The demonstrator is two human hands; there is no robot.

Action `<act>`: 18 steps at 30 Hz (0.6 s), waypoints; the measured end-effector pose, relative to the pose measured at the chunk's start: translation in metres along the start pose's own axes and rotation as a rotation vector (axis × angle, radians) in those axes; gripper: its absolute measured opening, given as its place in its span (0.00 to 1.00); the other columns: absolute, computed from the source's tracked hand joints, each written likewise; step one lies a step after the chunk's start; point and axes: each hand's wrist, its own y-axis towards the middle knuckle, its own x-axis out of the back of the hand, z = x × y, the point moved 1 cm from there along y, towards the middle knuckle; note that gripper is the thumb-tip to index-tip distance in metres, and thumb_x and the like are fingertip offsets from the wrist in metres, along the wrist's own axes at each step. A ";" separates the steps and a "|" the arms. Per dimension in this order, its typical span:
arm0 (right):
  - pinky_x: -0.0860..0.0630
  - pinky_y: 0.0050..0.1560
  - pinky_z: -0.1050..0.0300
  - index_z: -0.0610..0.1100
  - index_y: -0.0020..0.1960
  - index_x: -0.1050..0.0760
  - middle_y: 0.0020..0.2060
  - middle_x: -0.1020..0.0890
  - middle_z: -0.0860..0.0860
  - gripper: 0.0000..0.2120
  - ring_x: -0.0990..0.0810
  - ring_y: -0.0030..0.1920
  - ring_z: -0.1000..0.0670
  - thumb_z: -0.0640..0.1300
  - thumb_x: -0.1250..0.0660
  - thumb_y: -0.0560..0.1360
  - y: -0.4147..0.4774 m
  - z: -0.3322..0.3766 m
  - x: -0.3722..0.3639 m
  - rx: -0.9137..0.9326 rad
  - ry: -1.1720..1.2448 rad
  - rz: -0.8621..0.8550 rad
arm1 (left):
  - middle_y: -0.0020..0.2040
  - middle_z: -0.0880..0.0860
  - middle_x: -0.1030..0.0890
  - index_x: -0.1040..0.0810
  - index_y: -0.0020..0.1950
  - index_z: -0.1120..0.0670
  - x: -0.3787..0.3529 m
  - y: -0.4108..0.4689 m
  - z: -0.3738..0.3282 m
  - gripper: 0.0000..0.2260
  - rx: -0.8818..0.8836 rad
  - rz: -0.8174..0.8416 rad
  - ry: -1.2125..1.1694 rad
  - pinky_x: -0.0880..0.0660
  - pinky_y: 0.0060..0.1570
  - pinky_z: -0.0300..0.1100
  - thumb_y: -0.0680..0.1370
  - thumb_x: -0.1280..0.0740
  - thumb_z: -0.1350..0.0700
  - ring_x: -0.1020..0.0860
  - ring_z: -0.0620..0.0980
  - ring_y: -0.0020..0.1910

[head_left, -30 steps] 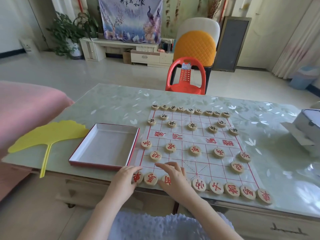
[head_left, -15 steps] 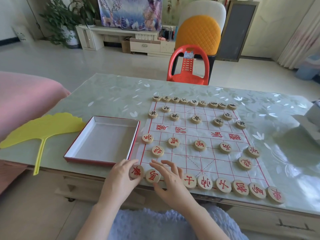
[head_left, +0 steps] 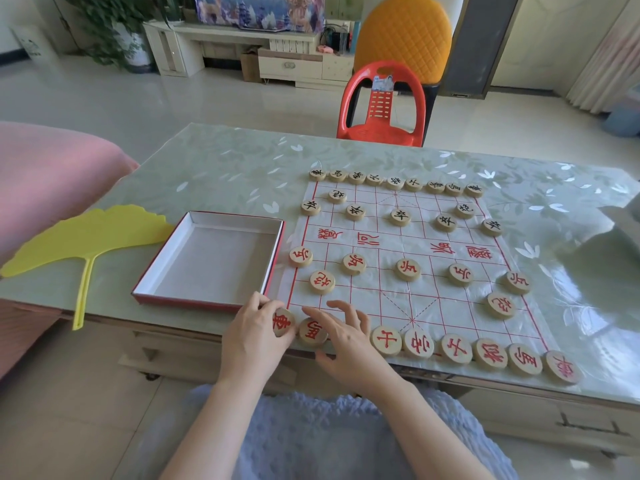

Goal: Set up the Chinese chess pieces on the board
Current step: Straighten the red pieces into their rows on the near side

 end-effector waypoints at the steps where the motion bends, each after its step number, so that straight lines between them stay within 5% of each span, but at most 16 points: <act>1: 0.56 0.69 0.50 0.53 0.73 0.45 0.69 0.32 0.56 0.30 0.50 0.73 0.49 0.41 0.42 0.74 0.001 0.001 0.000 -0.002 -0.009 -0.012 | 0.51 0.46 0.28 0.23 0.57 0.49 0.000 0.000 0.000 0.17 -0.003 0.005 0.007 0.32 0.37 0.36 0.71 0.30 0.46 0.24 0.47 0.49; 9: 0.52 0.64 0.51 0.51 0.65 0.31 0.59 0.25 0.53 0.25 0.40 0.65 0.47 0.58 0.35 0.71 0.006 -0.001 -0.005 -0.070 -0.116 -0.246 | 0.57 0.43 0.30 0.27 0.63 0.46 0.002 -0.005 0.003 0.21 -0.035 0.095 0.008 0.30 0.38 0.37 0.71 0.29 0.48 0.24 0.47 0.50; 14: 0.53 0.63 0.52 0.52 0.67 0.34 0.62 0.29 0.53 0.33 0.47 0.63 0.50 0.68 0.39 0.68 0.006 0.002 -0.006 -0.089 -0.161 -0.166 | 0.57 0.42 0.30 0.30 0.66 0.45 0.003 -0.006 0.010 0.21 -0.059 0.154 0.007 0.32 0.35 0.35 0.73 0.32 0.54 0.25 0.45 0.47; 18: 0.57 0.65 0.52 0.54 0.72 0.44 0.66 0.31 0.57 0.30 0.47 0.70 0.50 0.55 0.39 0.72 -0.003 0.003 0.001 -0.044 -0.110 -0.106 | 0.54 0.43 0.30 0.30 0.66 0.44 0.005 -0.005 0.007 0.21 -0.060 0.148 0.047 0.35 0.34 0.33 0.73 0.32 0.49 0.25 0.45 0.48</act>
